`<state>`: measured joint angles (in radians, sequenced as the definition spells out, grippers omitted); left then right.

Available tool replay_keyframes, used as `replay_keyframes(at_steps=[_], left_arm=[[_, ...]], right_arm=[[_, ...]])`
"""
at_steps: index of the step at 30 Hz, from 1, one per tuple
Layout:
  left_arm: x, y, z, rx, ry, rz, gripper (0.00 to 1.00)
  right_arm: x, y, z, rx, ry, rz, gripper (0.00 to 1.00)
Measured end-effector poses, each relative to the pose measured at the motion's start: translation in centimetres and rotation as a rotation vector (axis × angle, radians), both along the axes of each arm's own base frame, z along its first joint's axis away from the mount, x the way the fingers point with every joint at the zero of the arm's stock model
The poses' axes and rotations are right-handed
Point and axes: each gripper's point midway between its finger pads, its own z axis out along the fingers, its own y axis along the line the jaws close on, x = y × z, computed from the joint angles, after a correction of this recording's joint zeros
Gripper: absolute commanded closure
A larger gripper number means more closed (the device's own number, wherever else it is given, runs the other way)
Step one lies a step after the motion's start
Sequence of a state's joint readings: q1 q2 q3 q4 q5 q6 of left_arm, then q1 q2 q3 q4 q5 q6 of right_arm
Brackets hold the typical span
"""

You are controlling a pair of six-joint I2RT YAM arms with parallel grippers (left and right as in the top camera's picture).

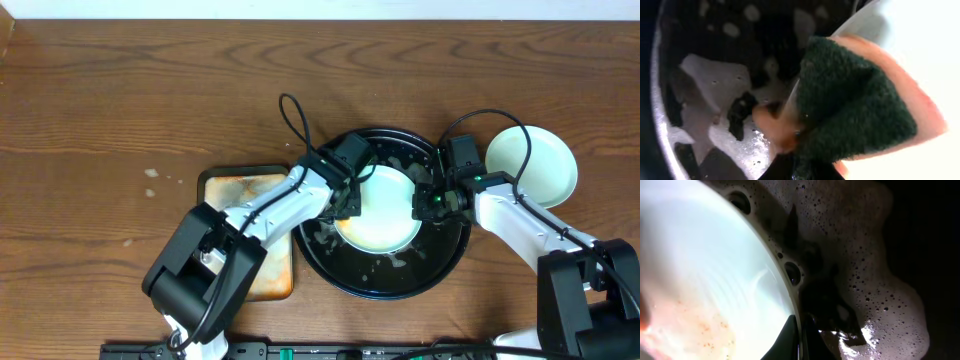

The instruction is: Clean dirty plates on tray and stack at the side

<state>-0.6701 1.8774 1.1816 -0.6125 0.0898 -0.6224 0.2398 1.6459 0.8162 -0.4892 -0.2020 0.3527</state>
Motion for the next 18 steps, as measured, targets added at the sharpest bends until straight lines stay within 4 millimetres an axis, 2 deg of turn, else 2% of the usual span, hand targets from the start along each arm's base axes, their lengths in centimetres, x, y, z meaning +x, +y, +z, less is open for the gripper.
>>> replay_keyframes(at_steps=[6,12,18], left_arm=[[0.0,-0.3,1.5,-0.012,0.036,-0.007,0.92],[0.9,-5.4,2.7,-0.259,0.044,0.002,0.91],[-0.4,-9.9,1.4,-0.362,0.079,-0.035,0.91]], right_arm=[[-0.1,0.0,0.0,0.0,0.004,-0.002,0.99],[-0.1,0.0,0.0,0.0,0.004,-0.002,0.99],[-0.1,0.0,0.0,0.0,0.004,-0.002,0.99]])
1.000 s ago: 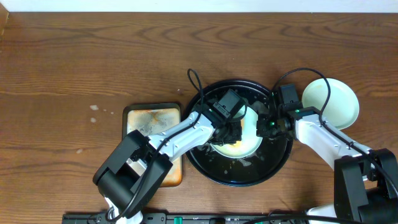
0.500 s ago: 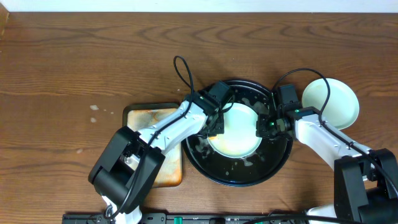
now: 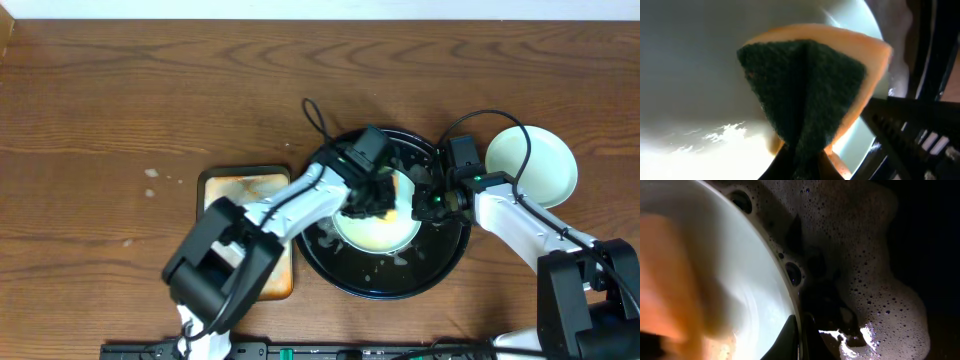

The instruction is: Clean dirty plates on tray and stack at the side

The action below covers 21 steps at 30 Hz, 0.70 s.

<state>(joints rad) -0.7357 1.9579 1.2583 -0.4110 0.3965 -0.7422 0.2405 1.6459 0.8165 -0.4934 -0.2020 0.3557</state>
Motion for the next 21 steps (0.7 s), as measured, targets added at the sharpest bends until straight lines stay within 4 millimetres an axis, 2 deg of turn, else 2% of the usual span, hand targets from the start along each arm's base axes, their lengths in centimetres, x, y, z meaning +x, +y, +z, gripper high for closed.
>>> replay_keyframes(at_steps=[4,8,14,17,21], left_arm=[[-0.6,-1.7,-1.4,-0.032,0.032,-0.003,0.91],[-0.8,-1.7,-1.7,-0.041,0.086,0.007,0.92],[-2.2,2.1,-2.0,0.062,0.256,0.071,0.92],[-2.3,4.6,-2.1,0.106,0.322,0.116,0.92],[-1.7,6.7,-2.2,0.125,0.364,0.159,0.92]], right_arm=[[0.0,0.0,0.0,0.0,0.0,0.0,0.99],[0.0,0.0,0.0,0.0,0.0,0.0,0.99],[0.0,0.0,0.0,0.0,-0.001,0.0,0.99],[0.0,0.0,0.0,0.0,-0.001,0.0,0.99],[0.0,0.0,0.0,0.0,-0.001,0.0,0.99]])
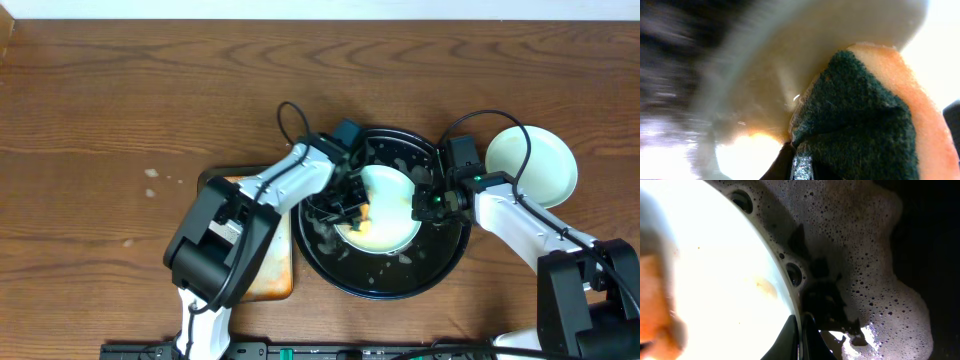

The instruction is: Clean dirty plates on tray and stack at the side

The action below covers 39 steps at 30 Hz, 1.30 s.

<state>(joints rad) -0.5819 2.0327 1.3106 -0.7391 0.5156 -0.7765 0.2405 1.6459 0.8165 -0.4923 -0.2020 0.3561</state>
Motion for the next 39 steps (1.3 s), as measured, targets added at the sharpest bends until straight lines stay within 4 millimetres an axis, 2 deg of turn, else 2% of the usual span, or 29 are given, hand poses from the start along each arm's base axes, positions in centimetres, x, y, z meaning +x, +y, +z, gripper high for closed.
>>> replay_keyframes(at_steps=[5,8,10,13,15,16,18,21,23,26,28,30,31,33,35,39], left_arm=[[0.8,2.2,0.3,0.041,0.001,0.007,0.92],[1.4,2.9,1.4,0.065,-0.047,-0.02,0.92],[1.9,3.4,3.3,0.077,-0.114,-0.032,0.91],[2.8,4.8,7.5,0.103,-0.25,-0.025,0.84],[3.1,6.2,10.7,0.122,-0.343,-0.014,0.83],[3.2,6.9,12.2,0.136,-0.383,-0.004,0.78],[3.0,8.7,14.5,0.173,-0.443,0.023,0.74],[2.3,12.0,16.9,0.248,-0.491,0.068,0.71],[1.9,14.0,17.6,0.296,-0.5,0.103,0.7],[1.6,16.7,17.3,0.359,-0.482,0.151,0.7],[1.2,18.1,16.1,0.401,-0.448,0.172,0.69],[0.6,19.6,14.3,0.441,-0.403,0.192,0.67],[0.3,20.4,13.5,0.461,-0.382,0.203,0.66],[-0.4,21.8,11.8,0.493,-0.337,0.23,0.66],[-0.8,23.0,10.7,0.511,-0.31,0.257,0.6],[-1.0,24.0,9.4,0.528,-0.297,0.284,0.61]], right_arm=[[0.1,0.0,0.0,0.001,-0.005,0.001,0.99],[0.2,0.1,0.0,0.001,-0.011,0.005,0.99],[0.4,0.0,0.1,-0.003,-0.019,0.005,0.99],[0.7,-0.1,0.1,-0.015,-0.035,0.008,0.99],[0.9,-0.4,0.2,-0.039,-0.052,0.019,0.99],[1.0,-0.5,0.3,-0.057,-0.063,0.028,0.99],[1.0,-0.9,0.6,-0.116,-0.091,0.046,0.99],[0.9,-1.7,1.8,-0.214,-0.147,0.059,0.99],[1.3,-2.2,3.7,-0.281,-0.22,0.067,0.99],[1.9,-2.1,7.8,-0.371,-0.379,0.083,0.99],[1.9,-1.9,9.8,-0.408,-0.453,0.093,0.99],[1.6,-1.7,10.9,-0.429,-0.489,0.105,0.99],[1.5,-1.7,11.1,-0.435,-0.496,0.108,0.99],[1.2,-1.9,11.0,-0.44,-0.481,0.108,0.9],[1.1,-2.3,10.5,-0.432,-0.454,0.1,0.82],[1.6,-3.4,8.1,-0.368,-0.362,0.063,0.76]])
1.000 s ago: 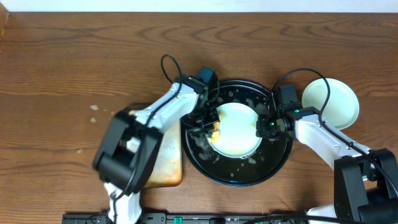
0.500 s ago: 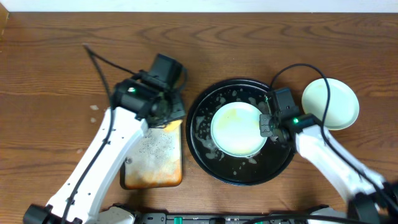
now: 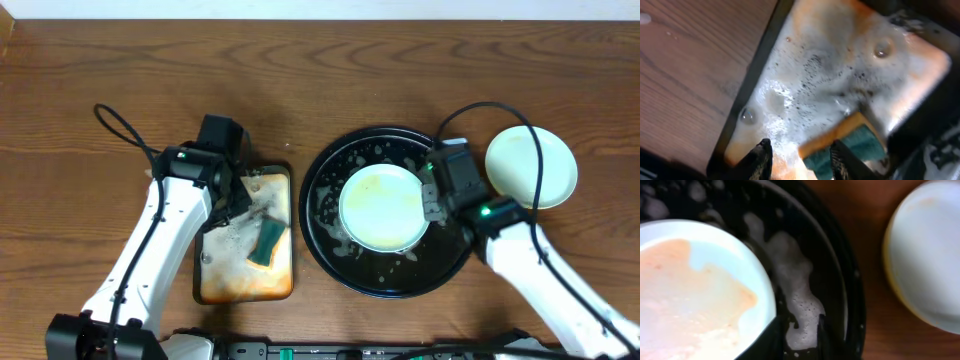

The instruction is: Clean dirty plates on tray and stack at the side

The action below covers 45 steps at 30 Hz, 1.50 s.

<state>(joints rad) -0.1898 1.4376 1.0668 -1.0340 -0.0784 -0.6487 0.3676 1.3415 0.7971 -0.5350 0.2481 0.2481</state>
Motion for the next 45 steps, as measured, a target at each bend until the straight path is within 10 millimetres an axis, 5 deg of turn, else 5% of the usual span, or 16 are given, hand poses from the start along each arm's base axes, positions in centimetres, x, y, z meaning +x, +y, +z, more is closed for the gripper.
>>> replay_keyframes(at_steps=[5,11,23,31,39,42,45], left_arm=[[0.5,-0.9,-0.3,-0.033,-0.015,-0.063,0.55],[0.5,-1.5,-0.4,-0.059,-0.012,-0.116,0.24],[0.5,-1.6,-0.4,-0.068,-0.01,-0.122,0.14],[0.5,-1.6,-0.4,-0.068,-0.01,-0.122,0.12],[0.5,-1.6,-0.4,-0.068,-0.01,-0.122,0.12],[0.5,-1.6,-0.4,-0.068,-0.01,-0.122,0.12],[0.5,-1.6,-0.4,-0.068,-0.01,-0.122,0.11]], right_arm=[[0.3,-0.7,-4.4,0.15,0.158,-0.01,0.74],[0.2,0.8,-7.9,0.309,0.272,0.053,0.77],[-0.9,2.4,-7.6,0.394,0.316,0.119,0.8],[0.1,2.6,-3.3,0.404,0.202,0.146,0.76],[-0.2,3.6,-6.9,0.398,0.292,0.158,0.78],[-0.4,4.3,-8.0,0.402,0.319,0.174,0.99],[-0.2,4.6,-8.1,0.401,0.313,0.186,0.99]])
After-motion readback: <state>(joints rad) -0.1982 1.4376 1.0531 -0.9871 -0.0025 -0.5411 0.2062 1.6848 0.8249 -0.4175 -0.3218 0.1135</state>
